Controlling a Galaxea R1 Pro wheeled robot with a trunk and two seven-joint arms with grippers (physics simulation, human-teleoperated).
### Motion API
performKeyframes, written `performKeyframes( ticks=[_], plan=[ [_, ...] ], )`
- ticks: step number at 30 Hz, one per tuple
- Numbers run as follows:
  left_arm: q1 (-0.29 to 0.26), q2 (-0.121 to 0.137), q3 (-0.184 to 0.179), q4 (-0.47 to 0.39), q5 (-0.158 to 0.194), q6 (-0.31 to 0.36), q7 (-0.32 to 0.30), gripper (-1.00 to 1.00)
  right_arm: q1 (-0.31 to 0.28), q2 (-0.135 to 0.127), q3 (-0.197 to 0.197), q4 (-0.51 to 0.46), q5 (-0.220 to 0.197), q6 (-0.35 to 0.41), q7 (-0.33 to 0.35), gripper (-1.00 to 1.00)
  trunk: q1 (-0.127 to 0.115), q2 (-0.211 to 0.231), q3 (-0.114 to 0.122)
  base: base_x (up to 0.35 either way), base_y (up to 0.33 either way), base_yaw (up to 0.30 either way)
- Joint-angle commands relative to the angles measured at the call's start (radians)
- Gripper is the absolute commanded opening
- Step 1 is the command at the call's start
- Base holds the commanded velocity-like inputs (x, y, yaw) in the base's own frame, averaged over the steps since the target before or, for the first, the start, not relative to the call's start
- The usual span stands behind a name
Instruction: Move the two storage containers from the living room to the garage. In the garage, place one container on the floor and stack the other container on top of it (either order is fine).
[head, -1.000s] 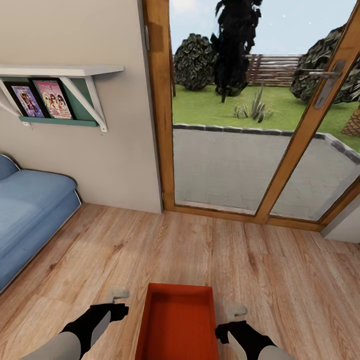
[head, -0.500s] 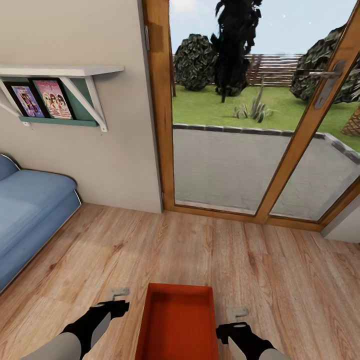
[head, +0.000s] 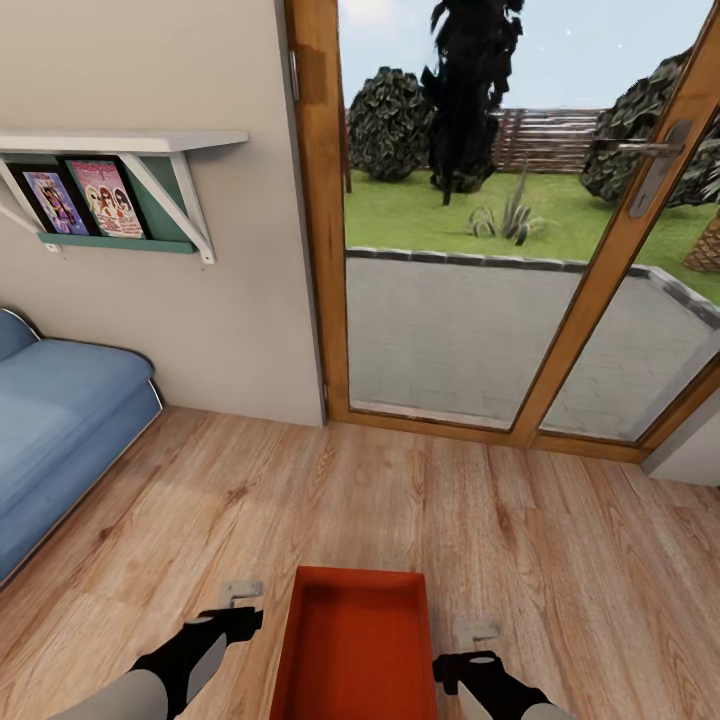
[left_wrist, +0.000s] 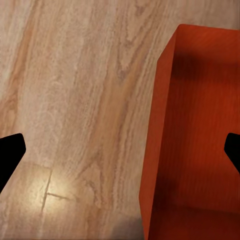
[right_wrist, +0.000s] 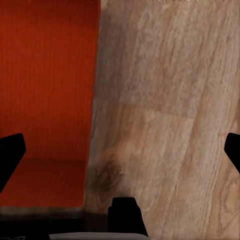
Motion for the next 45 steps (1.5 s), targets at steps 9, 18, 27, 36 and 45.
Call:
performKeyframes(
  ticks=[9, 18, 27, 36, 45],
  plan=[
    [0.003, 0.001, -0.008, -0.002, 0.011, -0.051, 0.005, 1.0, 0.0, 0.001, 0.008, 0.001, 0.0, -0.009, -0.003, 1.0, 0.0, 0.0, -0.001, -0.024, 0.0, 0.0],
    [0.004, 0.001, -0.008, -0.002, 0.011, -0.076, 0.007, 1.0, 0.0, 0.001, 0.008, 0.001, 0.0, -0.012, -0.002, 1.0, 0.0, 0.0, -0.001, -0.051, 0.0, 0.0],
    [0.005, 0.001, -0.008, -0.002, 0.011, -0.082, 0.007, 1.0, 0.0, 0.0, 0.008, 0.001, 0.0, -0.014, -0.002, 1.0, 0.0, 0.0, -0.001, -0.053, 0.0, 0.0],
    [0.005, 0.001, -0.008, -0.001, 0.011, -0.083, 0.006, 1.0, 0.0, 0.0, 0.008, 0.001, 0.0, -0.014, -0.002, 1.0, 0.0, 0.0, -0.001, -0.088, 0.0, 0.0],
    [0.006, -0.001, -0.008, -0.001, 0.011, -0.085, 0.007, 1.0, 0.0, 0.0, 0.008, 0.001, 0.0, -0.014, -0.002, 1.0, 0.0, 0.0, -0.001, -0.045, 0.023, 0.0]
  ],
)
